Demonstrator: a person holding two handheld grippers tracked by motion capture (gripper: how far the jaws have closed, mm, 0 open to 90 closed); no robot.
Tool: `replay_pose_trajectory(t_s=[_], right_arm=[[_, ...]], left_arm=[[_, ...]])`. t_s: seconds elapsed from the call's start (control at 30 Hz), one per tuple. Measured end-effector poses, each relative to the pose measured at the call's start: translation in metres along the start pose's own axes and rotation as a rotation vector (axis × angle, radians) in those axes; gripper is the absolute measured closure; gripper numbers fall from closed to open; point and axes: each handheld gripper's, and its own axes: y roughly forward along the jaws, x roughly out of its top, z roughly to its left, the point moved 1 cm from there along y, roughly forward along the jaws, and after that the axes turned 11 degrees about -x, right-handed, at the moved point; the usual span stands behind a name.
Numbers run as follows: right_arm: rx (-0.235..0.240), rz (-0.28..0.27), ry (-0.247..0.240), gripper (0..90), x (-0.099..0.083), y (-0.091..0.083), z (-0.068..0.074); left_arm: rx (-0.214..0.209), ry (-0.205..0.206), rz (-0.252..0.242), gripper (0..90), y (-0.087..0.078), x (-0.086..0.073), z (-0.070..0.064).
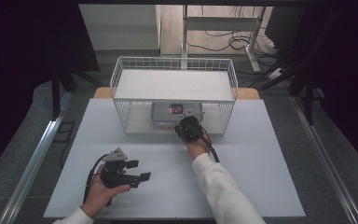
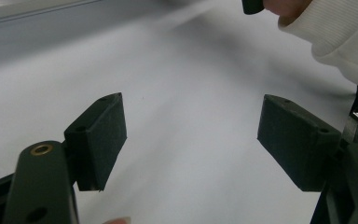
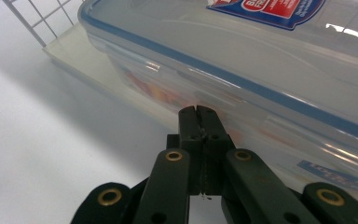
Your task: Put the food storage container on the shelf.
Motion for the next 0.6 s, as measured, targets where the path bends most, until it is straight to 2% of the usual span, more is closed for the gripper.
replay_pose_trajectory(t_s=[0.1,0.2,0.23,0.37,0.43,0.6], right_arm=[[0.006,-0.007,-0.009,89.0,0.0,-0.004,-0.001],[0.053,-0.014,-0.006,89.0,-0.001,-0.015,0.001],[0.075,-0.023,-0.003,89.0,-0.001,-0.021,0.001],[0.121,-0.048,-0.04,89.0,-0.005,-0.051,0.001],[0.13,-0.056,-0.066,89.0,-0.011,-0.067,-0.001],[0.161,-0.05,-0.109,89.0,-0.033,-0.105,-0.016]], left_arm=[[0.001,0.001,-0.002,23.5,-0.001,0.0,-0.001],[0.004,-0.001,-0.007,23.5,-0.001,0.0,-0.001],[0.003,-0.004,-0.007,23.5,-0.001,0.0,0.0],[0.006,-0.01,-0.006,23.5,0.0,0.001,0.001],[0.009,-0.008,-0.004,23.5,0.0,0.0,0.001],[0.007,-0.014,-0.023,23.5,-0.003,0.0,-0.001]])
